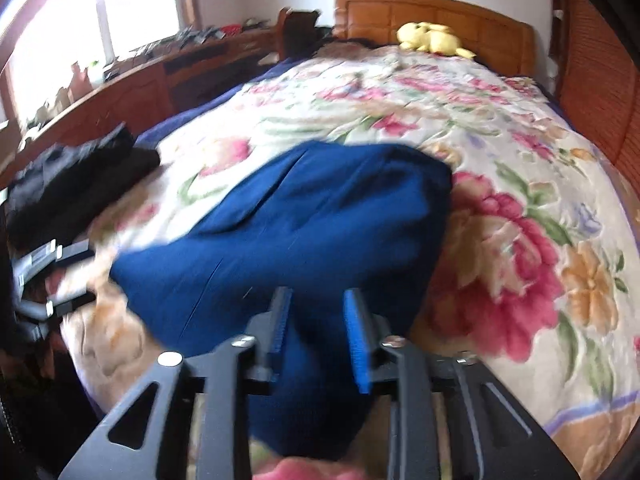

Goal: Fold large clothes

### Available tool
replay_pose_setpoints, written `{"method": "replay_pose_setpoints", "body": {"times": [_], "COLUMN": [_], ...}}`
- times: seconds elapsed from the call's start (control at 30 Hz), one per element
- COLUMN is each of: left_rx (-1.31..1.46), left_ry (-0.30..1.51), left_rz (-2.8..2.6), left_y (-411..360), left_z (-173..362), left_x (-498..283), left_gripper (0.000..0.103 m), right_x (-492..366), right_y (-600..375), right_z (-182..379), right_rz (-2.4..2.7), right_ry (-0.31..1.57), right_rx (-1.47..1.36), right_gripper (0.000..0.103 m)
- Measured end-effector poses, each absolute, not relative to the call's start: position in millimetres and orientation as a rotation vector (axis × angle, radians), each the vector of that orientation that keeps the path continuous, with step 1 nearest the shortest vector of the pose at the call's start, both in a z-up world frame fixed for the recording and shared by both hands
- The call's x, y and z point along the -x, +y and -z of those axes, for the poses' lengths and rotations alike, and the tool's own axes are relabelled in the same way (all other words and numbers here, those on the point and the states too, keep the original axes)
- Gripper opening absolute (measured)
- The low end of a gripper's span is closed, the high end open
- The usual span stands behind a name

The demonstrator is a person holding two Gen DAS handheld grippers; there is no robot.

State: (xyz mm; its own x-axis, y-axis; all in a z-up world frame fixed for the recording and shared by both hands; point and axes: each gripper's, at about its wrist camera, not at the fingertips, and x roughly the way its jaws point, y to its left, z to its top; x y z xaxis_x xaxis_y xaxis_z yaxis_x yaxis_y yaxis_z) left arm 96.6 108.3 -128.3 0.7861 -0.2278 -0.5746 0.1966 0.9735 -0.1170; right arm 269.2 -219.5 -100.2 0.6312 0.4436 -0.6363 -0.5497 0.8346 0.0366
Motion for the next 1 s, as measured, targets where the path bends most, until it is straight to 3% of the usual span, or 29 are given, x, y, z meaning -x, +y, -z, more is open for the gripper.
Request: {"method": "replay_pose_setpoints", "body": {"times": [0.1, 0.47, 0.7, 0.77, 0.87, 0.93, 1.0], "left_rx": [0.052, 0.083, 0.114, 0.107, 0.108, 0.131, 0.148], "left_ry": [0.642, 0.697, 0.758, 0.778, 0.803, 0.810, 0.810], "left_rz": [0.223, 0.234, 0.265, 0.264, 0.263, 0.283, 0.294], "left_y": [106, 90, 84, 81, 78, 80, 80], "left_z": [131, 144, 154, 158, 162, 162, 161], "left_x": [-98, -105, -121, -124, -127, -128, -127], "left_gripper": [0.069, 0.068, 0.040, 0.039, 0.038, 0.027, 0.018], "right_x": [-294, -428, -483, -492, -502, -505, -503], "right_y": [-228, -219, -205, -203, -209, -215, -215], "right_z": [92, 124, 145, 151, 165, 170, 170], "right_rz": [-0.541, -0.572, -0.560, -0.567, -0.600, -0.625, -0.707], "right_ry": [0.672, 0.849, 0.908, 0.918, 0.972, 0.986, 0.993], "right_rx": [0.163, 0.161, 0.136, 0.107, -0.001, -0.067, -0.120], "right_gripper": [0.055, 0.069, 0.094, 0.096, 0.096, 0.093, 0.061]}}
